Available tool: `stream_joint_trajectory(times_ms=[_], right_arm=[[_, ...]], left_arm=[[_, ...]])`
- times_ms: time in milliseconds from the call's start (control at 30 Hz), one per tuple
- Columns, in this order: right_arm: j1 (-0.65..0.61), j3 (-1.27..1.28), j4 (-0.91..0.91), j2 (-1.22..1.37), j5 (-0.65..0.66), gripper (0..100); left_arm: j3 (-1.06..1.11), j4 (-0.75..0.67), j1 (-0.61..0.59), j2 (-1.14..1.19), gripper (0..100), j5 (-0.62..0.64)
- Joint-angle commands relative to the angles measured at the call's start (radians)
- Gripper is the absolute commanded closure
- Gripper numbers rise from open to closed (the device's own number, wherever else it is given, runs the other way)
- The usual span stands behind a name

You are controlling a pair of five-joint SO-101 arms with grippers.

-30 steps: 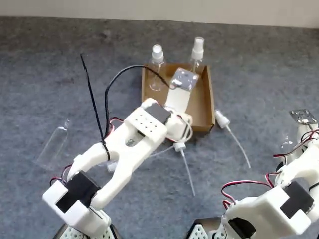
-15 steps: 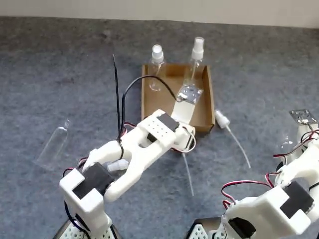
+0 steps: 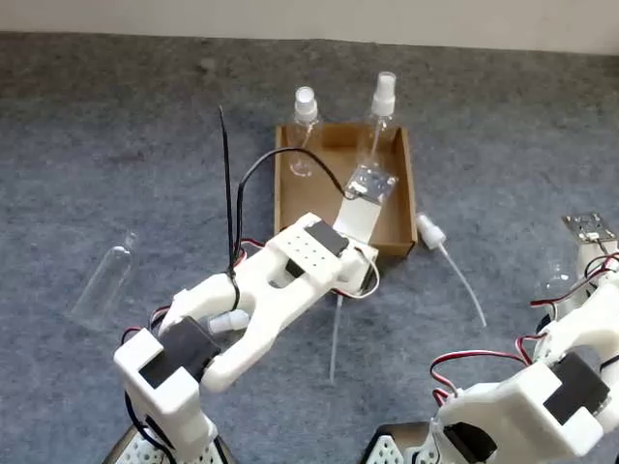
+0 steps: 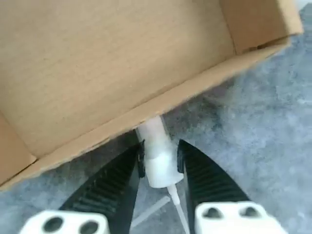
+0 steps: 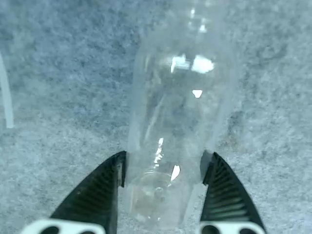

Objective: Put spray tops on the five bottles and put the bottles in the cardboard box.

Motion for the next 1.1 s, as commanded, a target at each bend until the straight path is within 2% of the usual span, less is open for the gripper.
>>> stream_joint_trajectory(times_ms=[0,133,300,567,800,1067], right_arm=[[0.016,-0.048,-0.012,-0.015,0.049,88.5],[0.016,-0.048,-0.012,-0.013,0.061,88.5],[0.016,-0.048,-0.012,-0.013,0.061,88.5],[0.016,-0.047,-0.004,-0.013,0.061,88.5],[0.016,-0.047,-0.004,-0.013,0.064,88.5],[0.016,-0.047,-0.004,-0.013,0.064,88.5]], left_arm=[[-0.007,0.087,-0.025,-0.004,94,-0.052],[-0.008,0.15,-0.016,-0.01,94,-0.133],[-0.01,0.226,-0.036,-0.012,83,-0.216],[-0.064,0.224,-0.096,-0.012,83,-0.212],[-0.163,0.233,-0.094,-0.015,83,-0.163],[-0.151,0.224,-0.102,0.018,83,-0.115]])
